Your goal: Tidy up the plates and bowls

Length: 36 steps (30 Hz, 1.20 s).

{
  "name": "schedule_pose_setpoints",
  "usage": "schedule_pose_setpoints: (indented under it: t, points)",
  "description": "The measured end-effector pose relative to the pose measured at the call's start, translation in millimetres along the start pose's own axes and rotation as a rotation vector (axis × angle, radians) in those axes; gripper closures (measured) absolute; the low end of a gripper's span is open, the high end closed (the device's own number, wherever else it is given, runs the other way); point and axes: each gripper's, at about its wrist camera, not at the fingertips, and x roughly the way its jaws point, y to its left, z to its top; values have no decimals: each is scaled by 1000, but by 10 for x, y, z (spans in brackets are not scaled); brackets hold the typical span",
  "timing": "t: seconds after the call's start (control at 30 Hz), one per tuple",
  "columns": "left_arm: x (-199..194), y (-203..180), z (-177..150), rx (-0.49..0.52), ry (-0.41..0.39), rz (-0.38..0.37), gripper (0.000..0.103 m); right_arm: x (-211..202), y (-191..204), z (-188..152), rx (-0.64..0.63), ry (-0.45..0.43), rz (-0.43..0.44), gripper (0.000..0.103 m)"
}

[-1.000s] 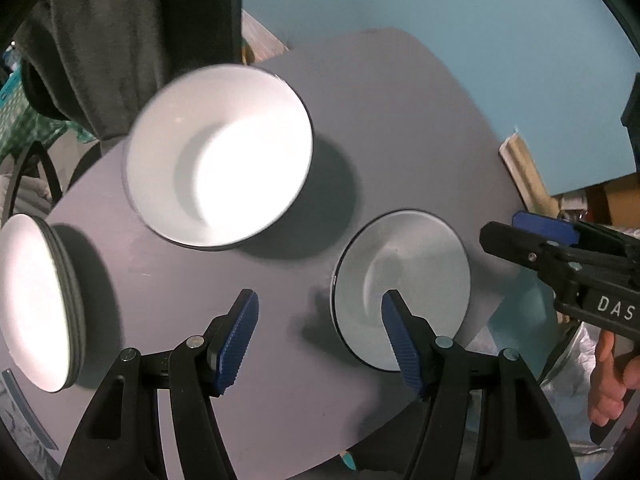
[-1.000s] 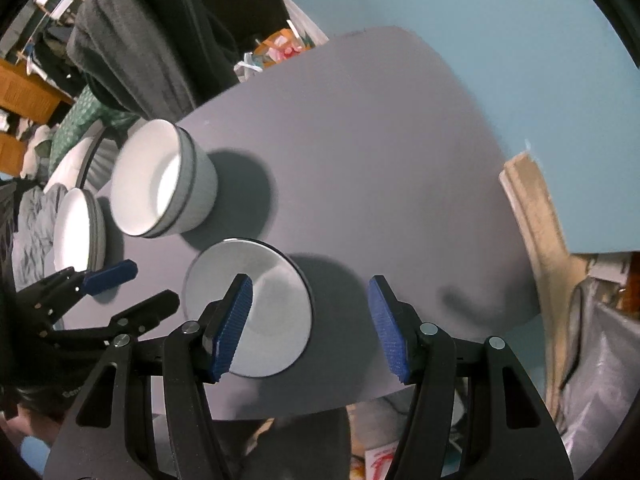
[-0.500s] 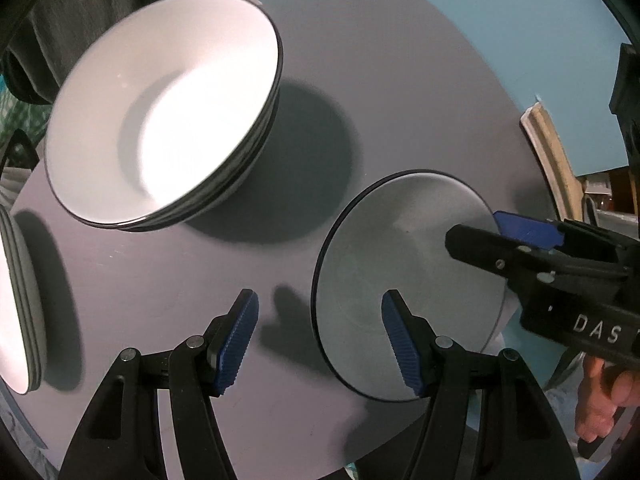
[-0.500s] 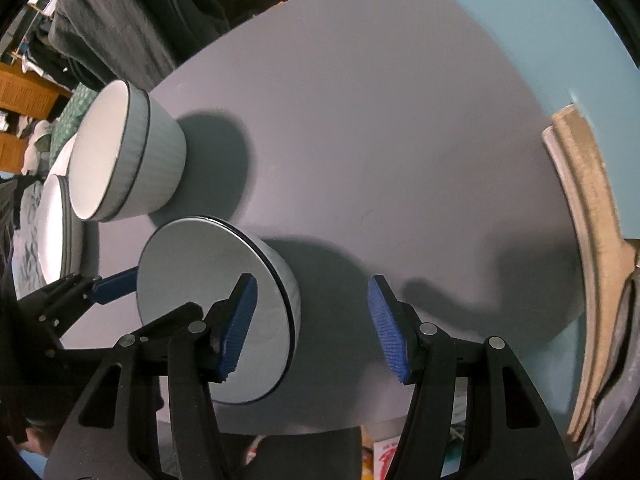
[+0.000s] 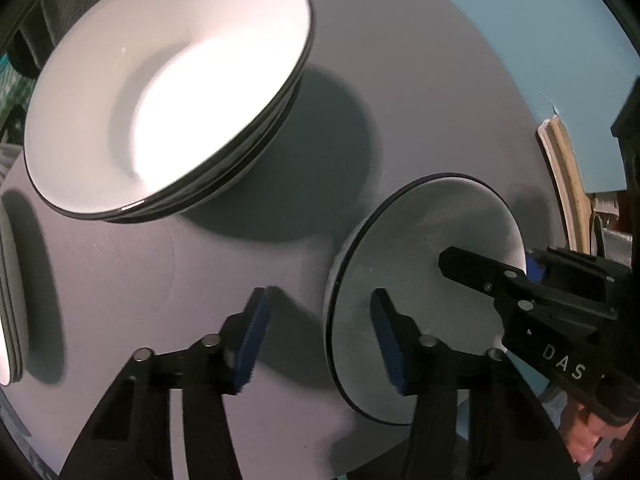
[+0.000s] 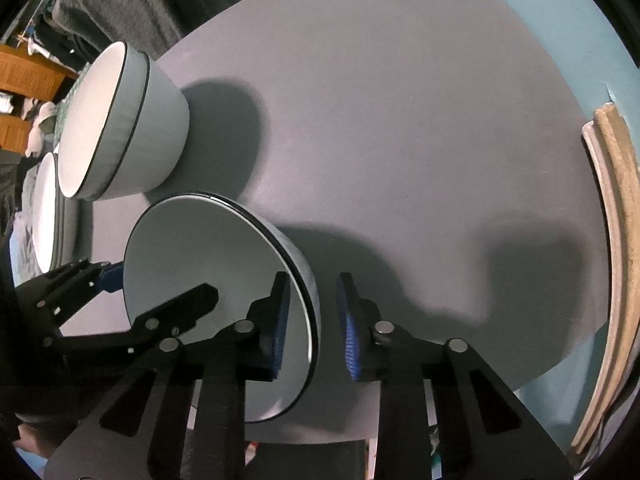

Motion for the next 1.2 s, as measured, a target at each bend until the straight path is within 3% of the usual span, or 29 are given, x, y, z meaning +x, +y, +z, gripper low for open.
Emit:
schedule_pose_setpoints:
  t: [0.1,0.3,0.4,0.53,0.77,1.07,1.2]
  points:
    - [-4,37,-23,-18,-5,-6,65,-5,0,-29,-7,2,5,88]
    - [-23,105,-86,-17,-3,-42,86,-2,1,-2,-24,2,-19,93]
    - [-33,94,-136,-2,6,-50,89,-15,-8,-11,-27,7,-19,94]
    - [-58,78,-218,19,6,-16,88,62,148,58,-28,22,-22,95]
    - [-184,375,-387,-39,0,-1,88,106,307,69,-24,36,22,94]
    - [-352,650,-659,-122,-22,36,88,216,777,42,-108,78,30,94]
    - [-406,792,-758,-146,-30,41,88,169,803,163,-134,89,43,94]
